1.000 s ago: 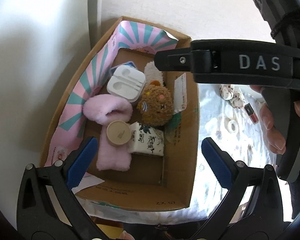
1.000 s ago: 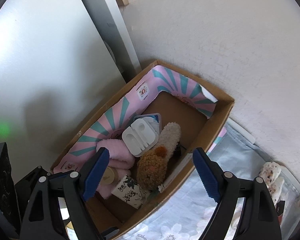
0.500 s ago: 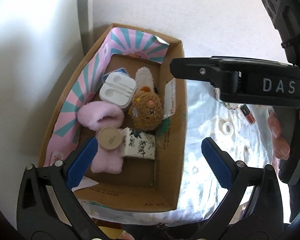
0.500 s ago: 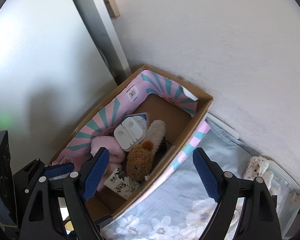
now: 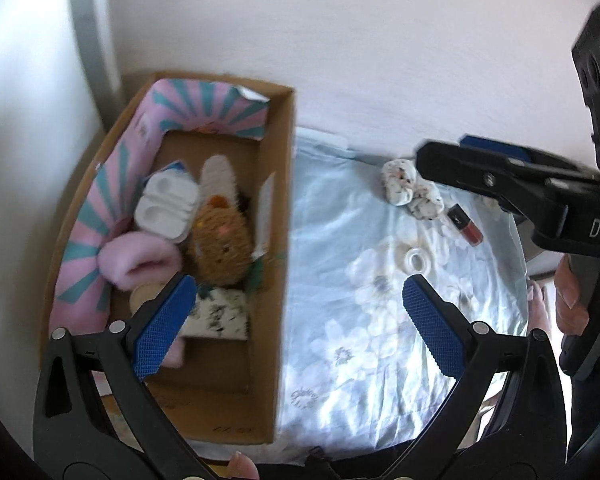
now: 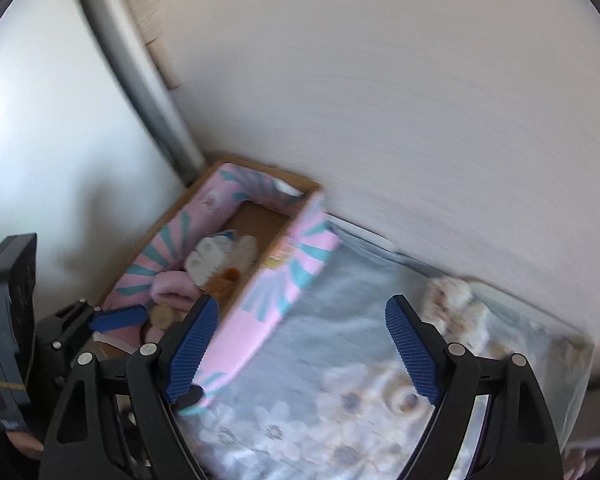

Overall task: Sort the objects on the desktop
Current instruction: 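Move both tools back to the white cloth bunnies on the bed, then grasp one white cloth bunny with left tool while right tool grasps the other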

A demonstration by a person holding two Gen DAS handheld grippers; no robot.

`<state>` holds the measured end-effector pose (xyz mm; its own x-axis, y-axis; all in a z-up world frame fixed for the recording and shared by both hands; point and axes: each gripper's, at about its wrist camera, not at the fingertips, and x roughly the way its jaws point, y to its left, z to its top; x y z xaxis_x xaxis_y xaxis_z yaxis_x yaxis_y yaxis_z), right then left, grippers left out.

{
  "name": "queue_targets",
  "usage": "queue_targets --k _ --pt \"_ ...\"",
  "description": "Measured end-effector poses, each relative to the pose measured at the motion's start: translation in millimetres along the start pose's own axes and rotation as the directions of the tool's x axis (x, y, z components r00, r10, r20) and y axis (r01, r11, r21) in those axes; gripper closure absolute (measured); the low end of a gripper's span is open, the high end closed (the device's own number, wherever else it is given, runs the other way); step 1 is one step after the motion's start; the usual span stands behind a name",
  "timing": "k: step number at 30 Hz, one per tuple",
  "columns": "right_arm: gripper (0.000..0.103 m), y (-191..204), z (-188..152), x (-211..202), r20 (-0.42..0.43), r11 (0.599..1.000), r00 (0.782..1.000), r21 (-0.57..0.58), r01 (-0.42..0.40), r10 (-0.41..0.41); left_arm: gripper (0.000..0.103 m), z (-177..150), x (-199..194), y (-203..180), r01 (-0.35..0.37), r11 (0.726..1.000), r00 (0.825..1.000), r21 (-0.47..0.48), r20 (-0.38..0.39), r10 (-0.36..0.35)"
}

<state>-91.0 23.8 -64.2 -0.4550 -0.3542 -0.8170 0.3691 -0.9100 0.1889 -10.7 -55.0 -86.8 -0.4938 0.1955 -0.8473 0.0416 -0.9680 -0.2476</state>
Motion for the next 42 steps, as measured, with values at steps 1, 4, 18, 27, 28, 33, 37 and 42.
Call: queue_targets --k 1,4,18,27,28,33,37,42 --pt "0.020 -9 -4 -4 0.004 1.000 1.000 0.018 0.012 -0.012 0.000 2 0 -7 0.001 1.000 1.000 0.012 0.006 -0.001" --pt "0.020 -44 -20 -23 0.022 0.995 0.997 0.077 0.066 -0.068 0.000 11 3 -25 0.000 0.999 1.000 0.049 0.014 -0.001" --pt "0.020 -161 -104 -81 0.023 0.948 0.970 0.218 0.231 -0.242 0.000 49 60 -124 0.067 0.963 0.997 0.263 -0.045 -0.057" --pt "0.020 -171 -116 -43 0.044 0.966 0.984 0.204 0.160 -0.172 0.000 81 123 -142 0.030 0.956 0.998 0.292 -0.059 -0.013" --pt "0.020 -168 -115 -36 0.051 0.971 0.987 0.193 0.142 -0.154 0.000 84 129 -141 0.030 0.958 0.998 0.285 -0.059 -0.014" --pt "0.021 -152 -113 14 0.065 0.990 0.993 0.107 0.092 -0.099 0.007 97 171 -137 0.044 0.972 0.996 0.232 -0.089 -0.024" --pt "0.035 -158 -111 50 0.033 0.989 0.996 0.130 0.075 -0.080 0.008 97 199 -133 0.044 0.974 0.992 0.223 -0.121 -0.017" --pt "0.037 -170 -102 70 0.040 0.990 0.998 0.133 0.049 -0.054 0.014 98 218 -128 0.076 0.978 0.989 0.195 -0.137 -0.050"
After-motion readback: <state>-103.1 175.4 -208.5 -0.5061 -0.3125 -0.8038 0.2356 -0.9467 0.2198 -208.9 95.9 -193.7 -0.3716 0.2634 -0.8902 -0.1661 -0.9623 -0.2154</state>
